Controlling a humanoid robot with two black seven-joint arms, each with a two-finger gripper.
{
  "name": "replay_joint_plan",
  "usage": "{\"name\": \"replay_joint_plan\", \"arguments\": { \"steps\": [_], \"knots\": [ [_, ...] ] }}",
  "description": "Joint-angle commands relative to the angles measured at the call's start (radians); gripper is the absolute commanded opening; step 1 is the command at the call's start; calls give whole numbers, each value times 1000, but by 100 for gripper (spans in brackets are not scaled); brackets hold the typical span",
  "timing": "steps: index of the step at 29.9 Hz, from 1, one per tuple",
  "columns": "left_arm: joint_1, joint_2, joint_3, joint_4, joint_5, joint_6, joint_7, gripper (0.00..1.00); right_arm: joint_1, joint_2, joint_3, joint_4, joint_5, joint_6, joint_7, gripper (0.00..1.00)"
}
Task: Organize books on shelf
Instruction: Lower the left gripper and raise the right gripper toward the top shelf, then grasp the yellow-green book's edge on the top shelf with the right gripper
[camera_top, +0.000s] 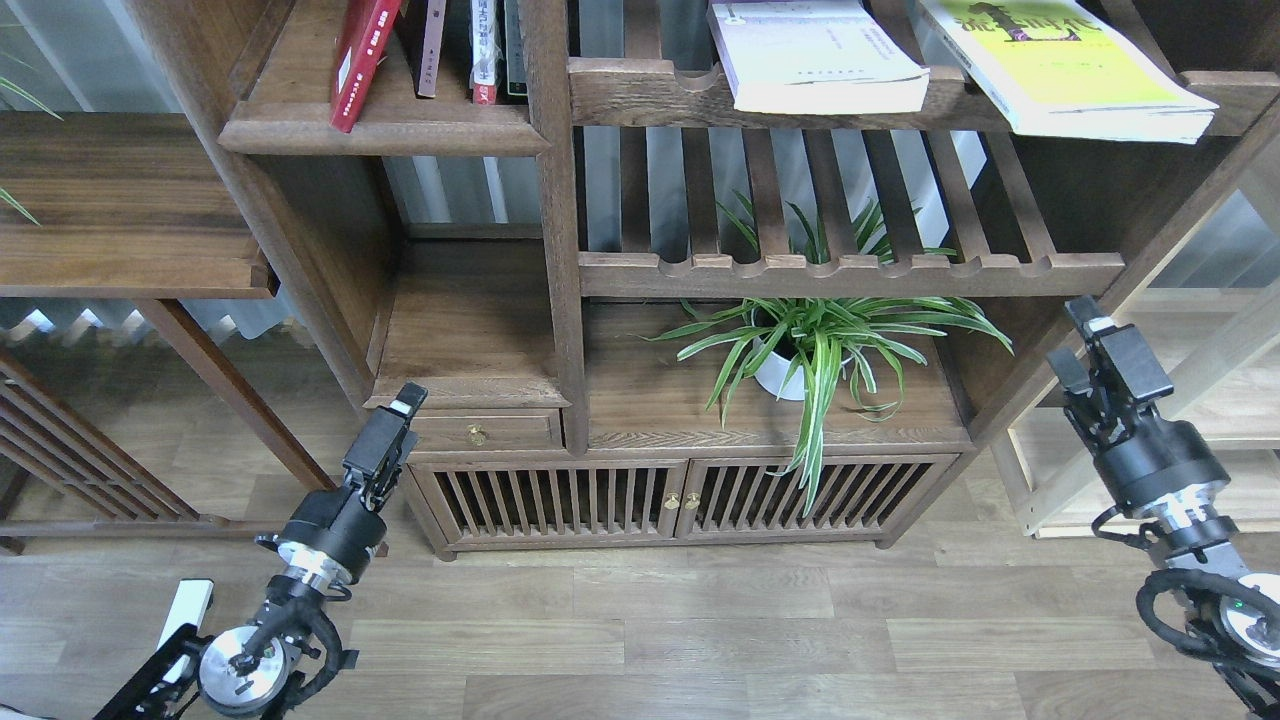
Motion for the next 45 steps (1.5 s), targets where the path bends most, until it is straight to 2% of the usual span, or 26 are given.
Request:
{"name": "replay_joint_plan", "arguments": {
  "steps": [1,7,23,30,45],
  "knots": [
    [-21,0,2,35,0,0,-1,98,-54,11,1,34,0,0,2,100],
    [-41,0,3,85,0,0,-2,98,-4,83,53,29,15,0,8,100],
    [-50,0,6,89,-1,0,-5,98,209,172,124,22,26,0,5,100],
    [-51,0,6,89,-1,0,-5,98,264,217,124,6,25,-51,3,100],
    [-53,0,6,86,-3,0,-15,98,390,228,123,-118,23,-78,5,100]
  ]
}}
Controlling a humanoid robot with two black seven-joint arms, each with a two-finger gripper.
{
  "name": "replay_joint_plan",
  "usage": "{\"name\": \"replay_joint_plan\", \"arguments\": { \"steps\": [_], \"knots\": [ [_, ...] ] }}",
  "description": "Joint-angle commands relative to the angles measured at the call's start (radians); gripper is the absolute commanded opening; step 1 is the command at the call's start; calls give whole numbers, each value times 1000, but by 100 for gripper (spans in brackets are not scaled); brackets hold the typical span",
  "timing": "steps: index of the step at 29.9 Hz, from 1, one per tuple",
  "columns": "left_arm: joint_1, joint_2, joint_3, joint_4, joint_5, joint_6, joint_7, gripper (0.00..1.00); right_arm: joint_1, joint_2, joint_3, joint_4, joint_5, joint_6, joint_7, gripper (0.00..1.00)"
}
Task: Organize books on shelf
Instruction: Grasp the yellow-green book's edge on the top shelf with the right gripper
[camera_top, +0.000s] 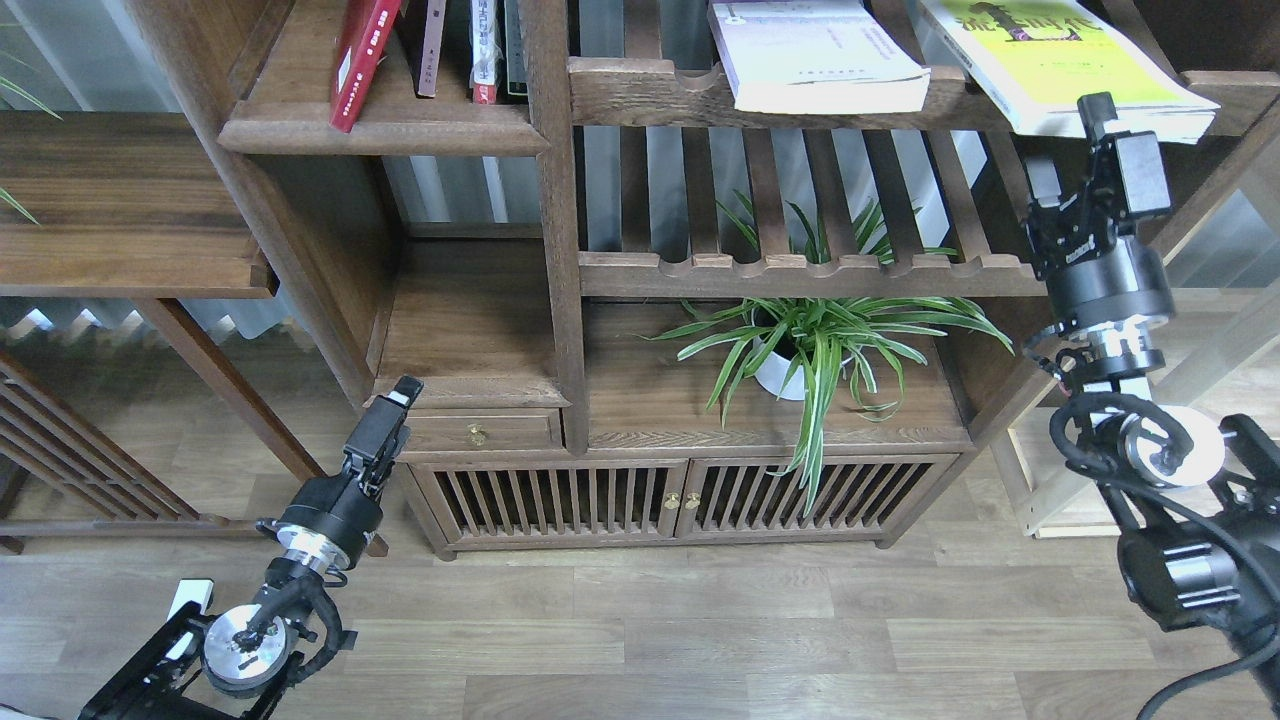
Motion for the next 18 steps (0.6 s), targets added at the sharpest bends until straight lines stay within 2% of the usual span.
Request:
{"name": "replay_joint_plan", "arguments": {
  "steps": [1,18],
  "knots": [
    [0,0,0,1,-2,0,-1,98,14,-1,1,-11,-1,-12,-1,100],
    [2,0,0,-7,-3,0,-1,98,63,-14,4,-74,-3,-23,-5,100]
  ]
}}
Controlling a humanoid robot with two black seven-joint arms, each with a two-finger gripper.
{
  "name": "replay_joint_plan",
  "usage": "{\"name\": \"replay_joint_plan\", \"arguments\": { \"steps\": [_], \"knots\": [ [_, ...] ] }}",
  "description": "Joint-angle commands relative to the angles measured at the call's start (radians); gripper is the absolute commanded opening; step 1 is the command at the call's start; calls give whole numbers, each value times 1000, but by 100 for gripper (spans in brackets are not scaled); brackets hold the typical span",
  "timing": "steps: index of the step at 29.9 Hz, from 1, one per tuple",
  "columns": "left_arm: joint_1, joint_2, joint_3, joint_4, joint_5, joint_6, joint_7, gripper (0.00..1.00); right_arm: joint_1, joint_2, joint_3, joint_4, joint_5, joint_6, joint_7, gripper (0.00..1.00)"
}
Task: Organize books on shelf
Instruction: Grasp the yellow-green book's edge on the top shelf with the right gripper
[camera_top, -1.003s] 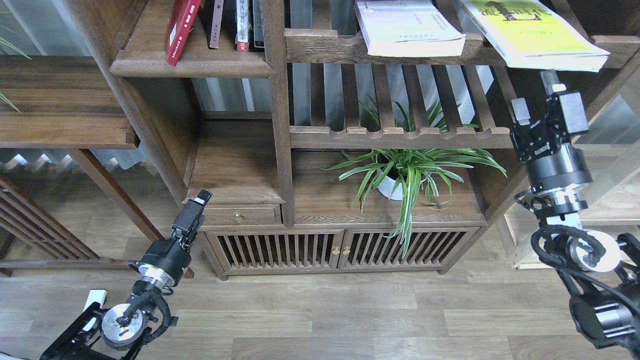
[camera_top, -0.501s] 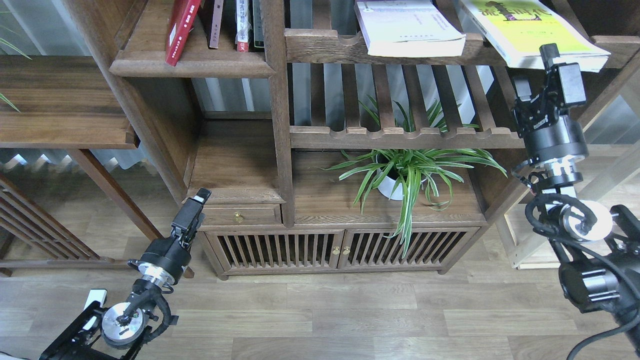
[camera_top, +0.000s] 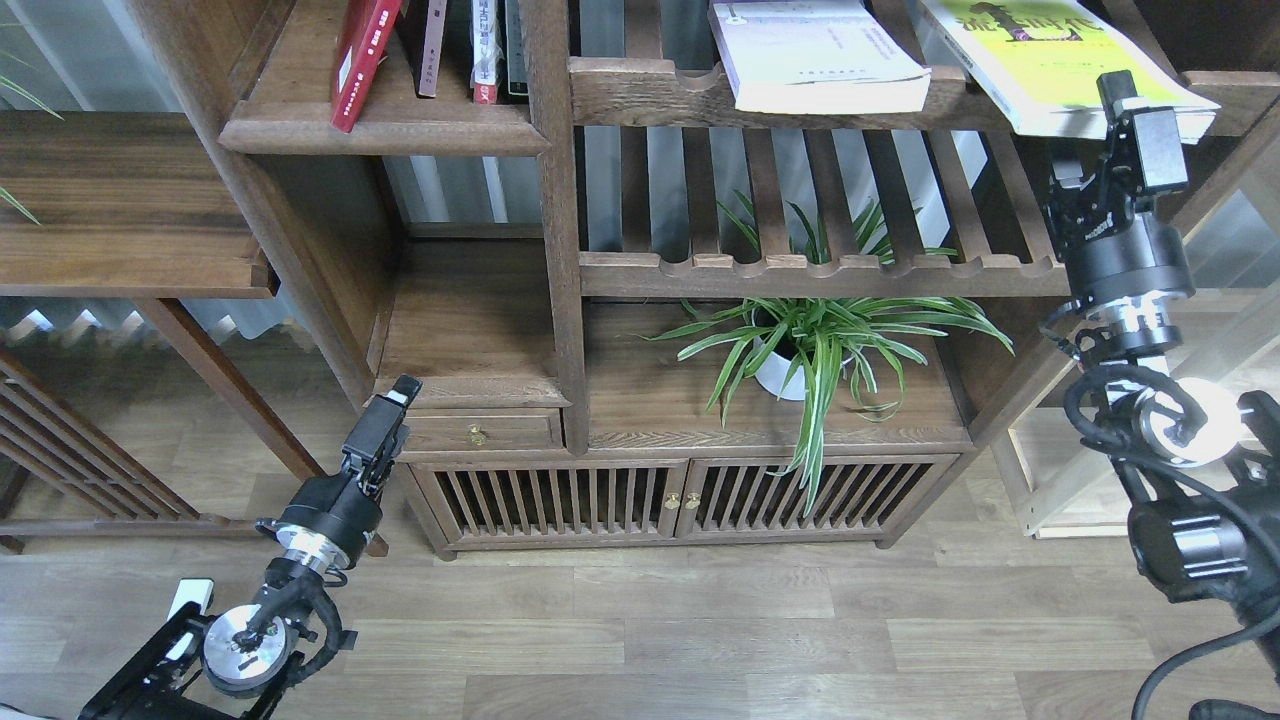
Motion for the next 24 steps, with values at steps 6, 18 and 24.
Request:
{"name": "replay_joint_plan", "arguments": {
  "steps": [6,18,24],
  "knots": [
    [2,0,-1,-3,0,0,0,98,23,3,-4,-12,2,-34,0,99],
    [5,8,-4,-3,-5,0,0,98,49,9,-1,-69,-5,-35,5,97],
    [3,8,-1,-3,-5,0,2,98,50,9,-1,-73,-5,-35,5,97]
  ]
}}
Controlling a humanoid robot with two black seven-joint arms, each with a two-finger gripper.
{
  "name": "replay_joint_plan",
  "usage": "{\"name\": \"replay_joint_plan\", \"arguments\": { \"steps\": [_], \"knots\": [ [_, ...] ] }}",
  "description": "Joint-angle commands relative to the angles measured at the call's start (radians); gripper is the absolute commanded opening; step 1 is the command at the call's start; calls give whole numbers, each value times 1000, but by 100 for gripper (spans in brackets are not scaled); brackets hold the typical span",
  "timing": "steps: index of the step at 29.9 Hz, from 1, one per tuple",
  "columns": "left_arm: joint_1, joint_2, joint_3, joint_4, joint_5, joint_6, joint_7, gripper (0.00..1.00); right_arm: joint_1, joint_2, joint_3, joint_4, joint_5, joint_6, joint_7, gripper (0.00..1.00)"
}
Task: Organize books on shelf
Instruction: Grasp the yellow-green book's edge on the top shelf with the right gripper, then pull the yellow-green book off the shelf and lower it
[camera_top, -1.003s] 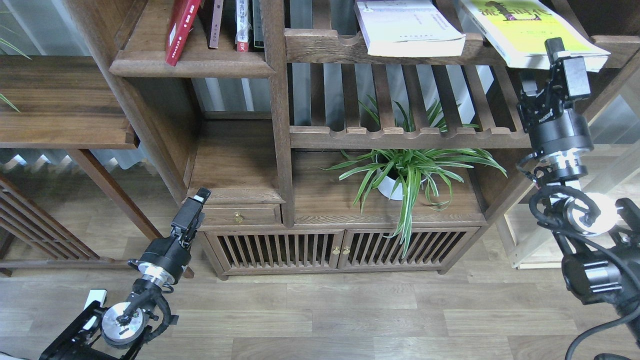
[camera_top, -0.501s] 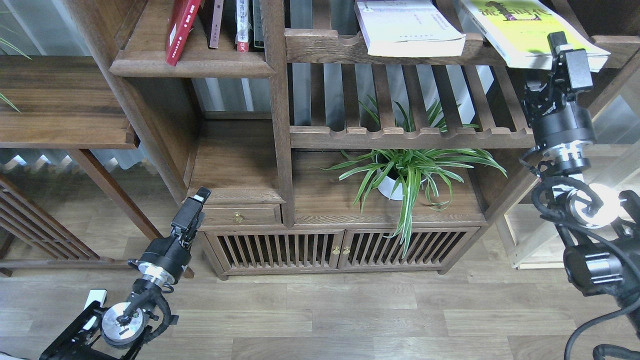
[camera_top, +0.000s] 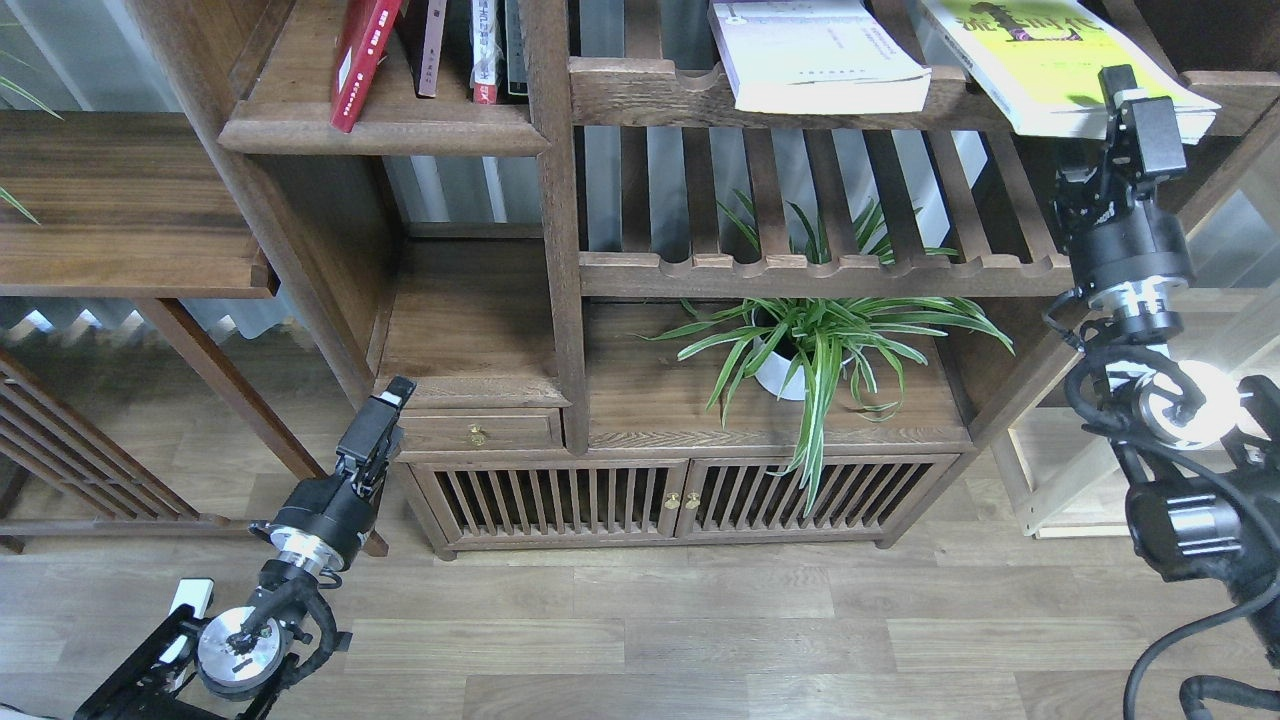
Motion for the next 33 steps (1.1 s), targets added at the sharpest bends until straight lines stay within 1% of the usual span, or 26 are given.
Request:
{"name": "replay_joint_plan", "arguments": {
  "steps": [1,4,16,17,18,19,20,23,26,28,32,33],
  "knots": [
    [-1,0,1,0,1,0,0,98,1,0,-1,-2,0,-5,-1,96],
    [-1,1,1,0,1,0,0,98,4,1,0,-2,0,-20,-1,93],
    [4,1,1,0,-1,0,-1,98,53,3,-1,-4,0,-61,1,93],
    [4,1,1,0,-1,0,-1,98,53,3,-1,-4,0,-61,1,90],
    [4,1,1,0,-1,0,-1,98,52,3,-1,-4,0,-61,4,85],
    [4,1,1,0,-1,0,-1,98,50,4,0,-4,3,-61,6,76],
    [4,1,1,0,-1,0,-1,98,50,4,2,-4,6,-61,9,69],
    [6,1,1,0,-1,0,-1,98,49,4,5,-12,6,-61,7,63],
    [6,3,1,0,-1,0,-1,98,46,4,5,-13,6,-61,9,48],
    [6,4,1,0,-1,0,-1,98,41,4,4,-12,6,-61,9,44],
    [6,4,-2,0,-2,0,-1,98,35,3,-1,-10,3,-60,7,26],
    [6,6,-4,0,-2,0,-1,98,35,3,-1,-10,2,-61,9,24]
  ]
}}
